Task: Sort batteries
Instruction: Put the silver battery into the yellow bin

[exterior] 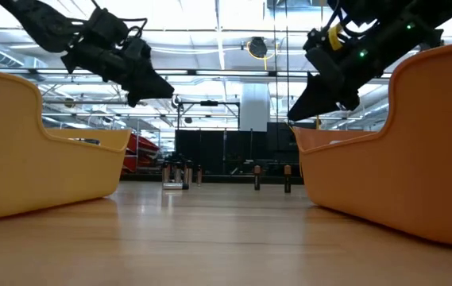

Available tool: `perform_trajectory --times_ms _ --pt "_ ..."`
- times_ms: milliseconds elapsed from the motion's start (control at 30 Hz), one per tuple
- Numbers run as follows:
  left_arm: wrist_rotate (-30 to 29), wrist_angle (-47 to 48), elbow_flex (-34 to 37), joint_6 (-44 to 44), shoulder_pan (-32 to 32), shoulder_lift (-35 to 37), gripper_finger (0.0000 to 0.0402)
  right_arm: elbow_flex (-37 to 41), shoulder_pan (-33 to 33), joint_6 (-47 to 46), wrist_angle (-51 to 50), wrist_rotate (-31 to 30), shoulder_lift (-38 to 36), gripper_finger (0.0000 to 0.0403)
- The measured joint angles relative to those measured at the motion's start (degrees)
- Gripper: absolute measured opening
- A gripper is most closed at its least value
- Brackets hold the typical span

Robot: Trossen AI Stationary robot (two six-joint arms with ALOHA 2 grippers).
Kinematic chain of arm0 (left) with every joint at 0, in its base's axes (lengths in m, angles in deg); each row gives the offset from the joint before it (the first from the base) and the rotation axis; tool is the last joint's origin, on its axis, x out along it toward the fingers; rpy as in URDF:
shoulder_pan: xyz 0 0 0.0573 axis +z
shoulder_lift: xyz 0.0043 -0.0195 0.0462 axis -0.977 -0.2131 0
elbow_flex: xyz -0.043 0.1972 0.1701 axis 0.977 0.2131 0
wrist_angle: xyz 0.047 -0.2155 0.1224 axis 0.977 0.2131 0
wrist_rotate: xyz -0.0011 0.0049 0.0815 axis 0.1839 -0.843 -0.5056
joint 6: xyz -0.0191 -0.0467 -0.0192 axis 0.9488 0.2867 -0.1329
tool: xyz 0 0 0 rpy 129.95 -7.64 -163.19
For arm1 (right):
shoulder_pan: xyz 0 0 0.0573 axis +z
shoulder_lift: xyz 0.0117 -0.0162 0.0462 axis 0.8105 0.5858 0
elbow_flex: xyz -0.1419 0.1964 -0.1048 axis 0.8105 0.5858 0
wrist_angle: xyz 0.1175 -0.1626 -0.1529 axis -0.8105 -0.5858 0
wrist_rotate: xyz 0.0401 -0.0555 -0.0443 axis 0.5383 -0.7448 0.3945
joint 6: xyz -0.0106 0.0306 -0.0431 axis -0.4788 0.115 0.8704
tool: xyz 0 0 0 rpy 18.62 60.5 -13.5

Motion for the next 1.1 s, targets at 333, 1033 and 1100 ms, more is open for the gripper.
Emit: perform_trajectory --times_ms 333,1033,1100 --pt "3.6 1.5 -1.7 -1.7 0.3 -9.0 0.0111 0.0 0.0 4.7 -0.1 -3.0 0.0 0.0039" --pt "-9.1 -14.9 -1.7 -6.0 -15.9 -7.0 0.0111 0.0 0.0 5.2 -0.1 -3.0 0.0 0.0039" --pt "-9.2 -15.2 -1.7 -6.1 -15.9 -7.0 0.0111 0.0 0.0 5.2 -0.1 -3.0 0.0 0.0039"
